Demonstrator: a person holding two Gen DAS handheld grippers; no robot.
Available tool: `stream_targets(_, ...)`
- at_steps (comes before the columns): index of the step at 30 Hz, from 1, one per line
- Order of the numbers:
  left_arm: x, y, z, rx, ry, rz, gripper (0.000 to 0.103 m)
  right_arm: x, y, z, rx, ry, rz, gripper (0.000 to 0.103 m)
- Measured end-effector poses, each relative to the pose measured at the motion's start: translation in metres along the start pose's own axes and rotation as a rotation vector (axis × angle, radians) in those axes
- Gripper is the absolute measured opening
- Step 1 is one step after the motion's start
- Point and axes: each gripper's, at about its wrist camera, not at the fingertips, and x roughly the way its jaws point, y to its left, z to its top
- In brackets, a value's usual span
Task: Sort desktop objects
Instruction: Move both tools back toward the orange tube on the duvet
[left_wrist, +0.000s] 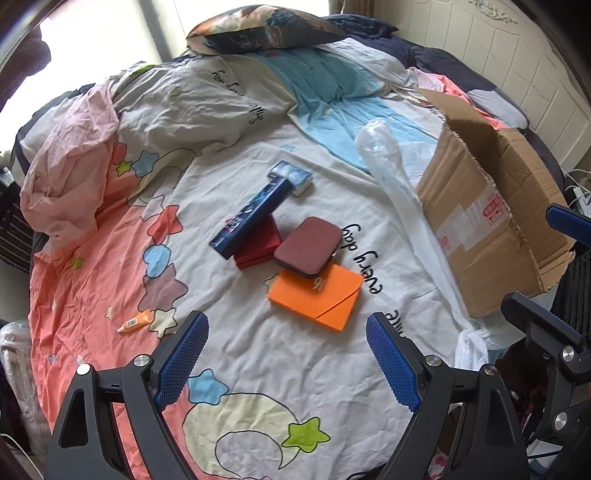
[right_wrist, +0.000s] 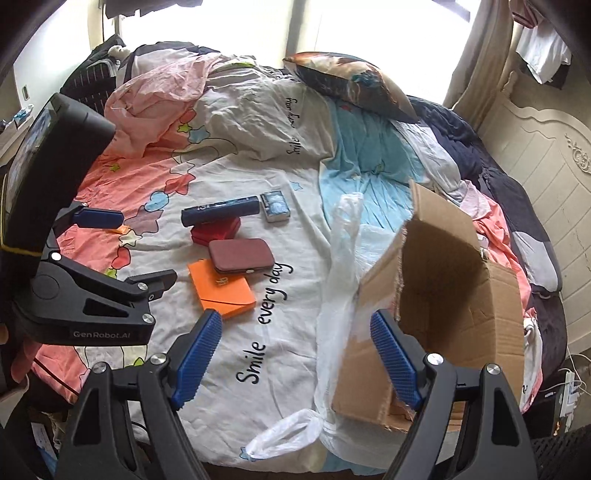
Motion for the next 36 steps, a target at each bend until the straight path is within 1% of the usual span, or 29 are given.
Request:
stream_targets(6, 0.018, 0.056, -0.014, -0.089, 0.022, 0.018, 0.090, 0.026, 0.039, 0.018, -0.029, 0.019, 0.078, 0.080)
stream_targets(12, 0.036, 0.092, -0.023, -0.161, 0.032, 0.022, 0.090, 0.055, 0.062, 0.030, -0.038, 0.031, 0.142, 0.080)
stream_targets(17, 0.063, 0.112, -0.033, -0.157, 0.055, 0.056, 0.090, 0.079, 0.072, 0.038, -0.021, 0.034, 0.153, 0.080)
stream_targets(23, 0.097, 0.148, -0.042, -0.238, 0.087, 0.039, 0.090, 0.112, 0.089, 0.044, -0.054, 0.057, 0.154, 0.080)
stream_targets(26, 0.113, 0.165, -0.044, -0.258, 0.099, 0.046, 0.090, 0.126, 0.095, 0.045, -0.068, 0.059, 0.156, 0.080)
stream_targets(31, 0.132, 0.187, -0.043, -0.269, 0.102, 0.057, 0.090, 0.146, 0.100, 0.047, -0.084, 0.070, 0.157, 0.080)
stream_targets(36, 0.147, 0.198, -0.041, -0.256, 0.102, 0.058, 0.090, 0.156, 0.115, 0.055, -0.127, 0.065, 0.154, 0.080)
